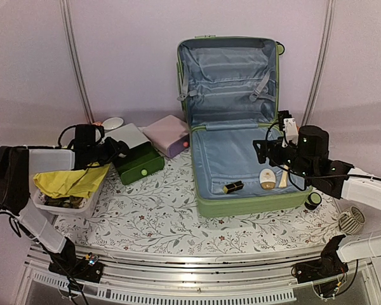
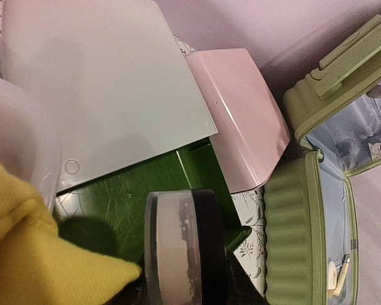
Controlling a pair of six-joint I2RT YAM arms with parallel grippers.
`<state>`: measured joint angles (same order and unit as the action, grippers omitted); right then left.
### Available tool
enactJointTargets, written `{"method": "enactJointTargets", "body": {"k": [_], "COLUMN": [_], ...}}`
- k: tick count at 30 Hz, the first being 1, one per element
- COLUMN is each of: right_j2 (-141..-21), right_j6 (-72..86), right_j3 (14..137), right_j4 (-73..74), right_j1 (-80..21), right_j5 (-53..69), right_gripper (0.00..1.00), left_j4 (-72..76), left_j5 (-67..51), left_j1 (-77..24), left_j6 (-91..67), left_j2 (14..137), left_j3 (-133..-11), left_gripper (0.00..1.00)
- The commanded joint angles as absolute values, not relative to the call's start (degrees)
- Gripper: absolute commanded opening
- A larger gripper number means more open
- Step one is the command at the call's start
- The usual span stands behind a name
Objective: Open, take out, and arrange the luggage
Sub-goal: Place the makeup in the drawer.
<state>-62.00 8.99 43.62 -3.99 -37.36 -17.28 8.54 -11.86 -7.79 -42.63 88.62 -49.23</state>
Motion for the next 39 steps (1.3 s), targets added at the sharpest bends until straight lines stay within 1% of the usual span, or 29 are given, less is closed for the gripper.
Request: {"method": "enactJointTargets", "body": {"k": [1,5,10,12,21,29,30,31,32,34,35,39], "right_j2": [-61.56,-60.42,-60.08,-59.76,-59.17,-59.24,-59.27,-59.24,-59.26,-59.24,-59.24,-59.16], "right_j6": [8.69,8.83,8.96,9.05,9.39,9.48,9.49,9.49,9.49,9.43,9.36,9.23], "right_j3": [43.28,42.58,42.76,42.65,42.30,41.99,41.95,41.95,41.96,41.94,41.94,41.97], "right_j4": [-5.17,-5.01,-4.55,-4.37,-3.99,-4.12,-4.14,-4.20,-4.26,-4.23,-4.22,-4.38], "right_j1": [-36.96,-36.85,-36.77,-36.74,-36.65,-36.65,-36.64,-36.65,-36.64,-36.57,-36.56,-36.56], "right_j5": [-17.73,-18.02,-17.84,-17.85,-17.50,-17.41,-17.35,-17.32,-17.36,-17.32,-17.31,-17.31], "right_gripper": [0.99,0.99,0.99,0.99,0.99,0.99,0.99,0.99,0.99,0.99,0.99,0.99], "left_j4": [12.75,13.11,4.89,3.26,3.49,3.63,3.27,2.74,2.24,0.99,0.30,-2.80], "left_j5": [-15.54,-15.44,-9.98,-9.83,-15.89,-17.63,-17.33,-16.82,-16.14,-14.63,-13.69,-10.86], "left_j1": [-7.09,-8.32,-12.17,-12.64,-14.29,-14.79,-14.74,-14.69,-14.76,-14.69,-14.73,-14.76], "left_j6": [-42.46,-43.43,-40.75,-40.74,-42.51,-45.27,-45.53,-45.76,-45.71,-45.38,-45.17,-44.35], "left_j2": [92.82,97.35,104.48,106.75,115.09,117.91,118.02,117.99,117.91,117.36,116.91,115.59], "left_j3": [-52.43,-55.10,-64.12,-66.36,-70.41,-68.92,-68.61,-68.37,-68.18,-67.91,-67.79,-68.10], "left_gripper": [0.00,0.00,0.01,0.01,0.01,0.04,0.06,0.10,0.17,0.39,0.45,0.51]}}
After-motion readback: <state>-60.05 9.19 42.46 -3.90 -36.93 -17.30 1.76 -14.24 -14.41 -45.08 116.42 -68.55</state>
